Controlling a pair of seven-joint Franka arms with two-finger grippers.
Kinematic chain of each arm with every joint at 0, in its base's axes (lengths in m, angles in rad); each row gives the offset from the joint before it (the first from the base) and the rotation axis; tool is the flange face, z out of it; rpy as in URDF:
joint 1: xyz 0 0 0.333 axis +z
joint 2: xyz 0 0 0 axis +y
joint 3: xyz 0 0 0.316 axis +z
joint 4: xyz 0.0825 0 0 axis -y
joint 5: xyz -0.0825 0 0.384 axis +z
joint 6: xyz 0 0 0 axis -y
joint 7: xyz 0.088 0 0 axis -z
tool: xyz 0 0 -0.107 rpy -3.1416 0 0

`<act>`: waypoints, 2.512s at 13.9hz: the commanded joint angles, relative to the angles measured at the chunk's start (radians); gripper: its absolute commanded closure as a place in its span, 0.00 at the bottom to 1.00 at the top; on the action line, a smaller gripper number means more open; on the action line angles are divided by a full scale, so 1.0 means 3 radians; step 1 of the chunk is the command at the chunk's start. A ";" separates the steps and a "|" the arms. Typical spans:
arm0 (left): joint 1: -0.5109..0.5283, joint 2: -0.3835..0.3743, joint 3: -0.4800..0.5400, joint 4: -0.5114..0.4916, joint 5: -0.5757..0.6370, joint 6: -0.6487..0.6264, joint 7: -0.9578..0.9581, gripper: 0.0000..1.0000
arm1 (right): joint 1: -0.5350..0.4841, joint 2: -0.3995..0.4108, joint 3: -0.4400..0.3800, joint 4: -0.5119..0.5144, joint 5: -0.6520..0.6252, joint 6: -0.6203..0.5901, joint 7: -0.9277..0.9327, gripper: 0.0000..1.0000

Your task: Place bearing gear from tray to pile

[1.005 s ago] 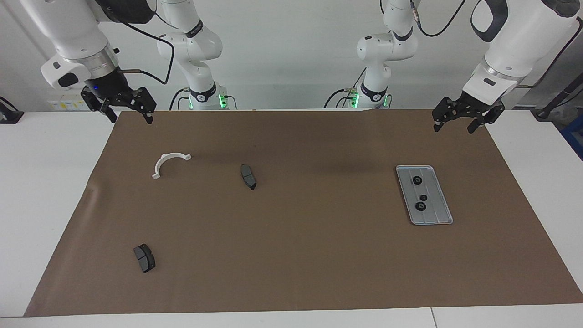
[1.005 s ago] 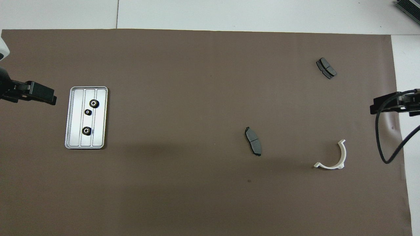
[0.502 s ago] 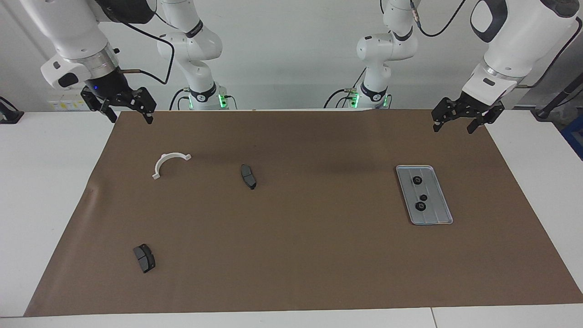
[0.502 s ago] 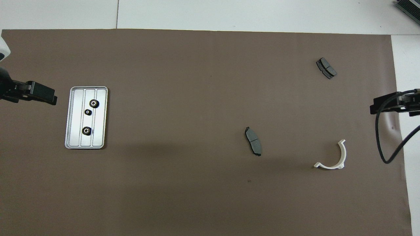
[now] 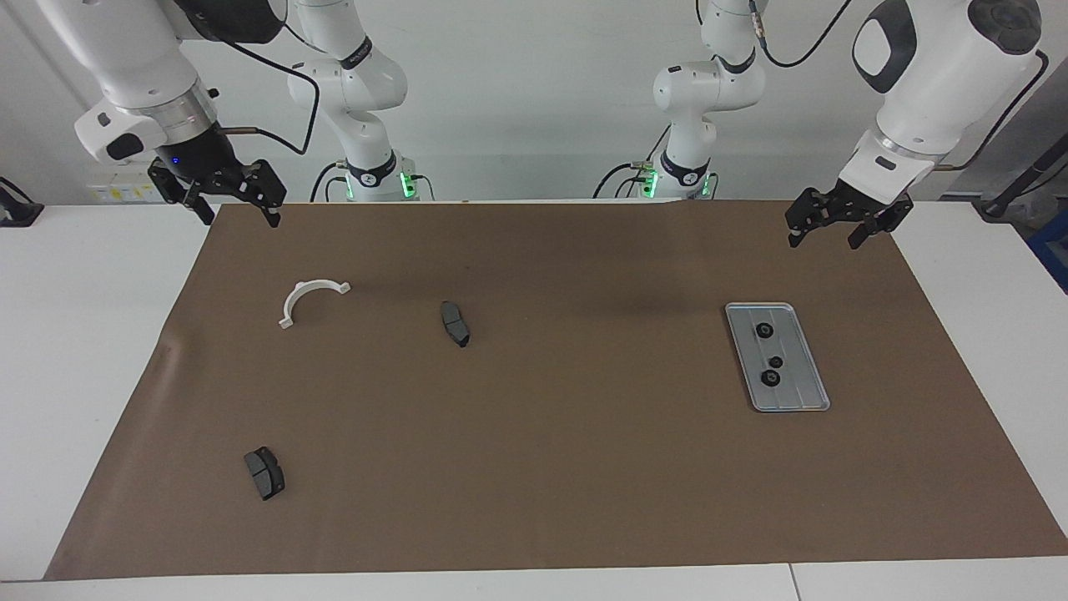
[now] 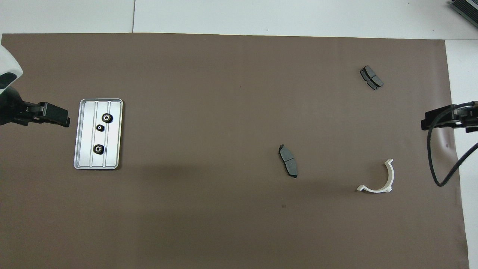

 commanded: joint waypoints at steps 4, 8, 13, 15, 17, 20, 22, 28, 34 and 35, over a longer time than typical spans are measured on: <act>0.0061 -0.0007 0.0010 -0.0464 -0.0031 0.0611 -0.0007 0.00 | -0.0038 -0.0070 0.0016 -0.0084 0.0090 0.0022 -0.0051 0.00; 0.0061 0.0218 0.0010 -0.0597 -0.0031 0.1092 -0.0012 0.00 | -0.0038 -0.0070 0.0016 -0.0084 0.0090 0.0023 -0.0051 0.00; 0.0051 0.0520 0.0010 -0.0684 -0.0021 0.1664 0.0009 0.00 | -0.0038 -0.0070 0.0016 -0.0084 0.0090 0.0023 -0.0051 0.00; 0.0040 0.0683 0.0010 -0.0664 0.0000 0.1823 0.0135 0.00 | -0.0038 -0.0070 0.0016 -0.0084 0.0090 0.0022 -0.0051 0.00; 0.0056 0.0811 0.0010 -0.0669 0.0000 0.1992 0.0345 0.00 | -0.0038 -0.0070 0.0021 -0.0084 0.0090 0.0023 -0.0051 0.00; 0.0061 0.0985 0.0010 -0.0669 0.0000 0.2196 0.0540 0.00 | -0.0038 -0.0070 0.0016 -0.0084 0.0090 0.0023 -0.0051 0.00; 0.0061 0.1052 0.0010 -0.0679 -0.0005 0.2248 0.0566 0.05 | -0.0038 -0.0070 0.0016 -0.0084 0.0090 0.0022 -0.0051 0.00; 0.0132 0.1078 0.0010 -0.0745 -0.0006 0.2274 0.0561 0.22 | -0.0038 -0.0070 0.0016 -0.0084 0.0090 0.0028 -0.0051 0.00; 0.0137 0.1083 0.0010 -0.0929 -0.0006 0.2473 0.0561 0.33 | -0.0038 -0.0070 0.0016 -0.0084 0.0090 0.0028 -0.0051 0.00; 0.0137 0.1093 0.0010 -0.0935 -0.0006 0.2473 0.0561 0.33 | -0.0038 -0.0070 0.0016 -0.0084 0.0090 0.0023 -0.0051 0.00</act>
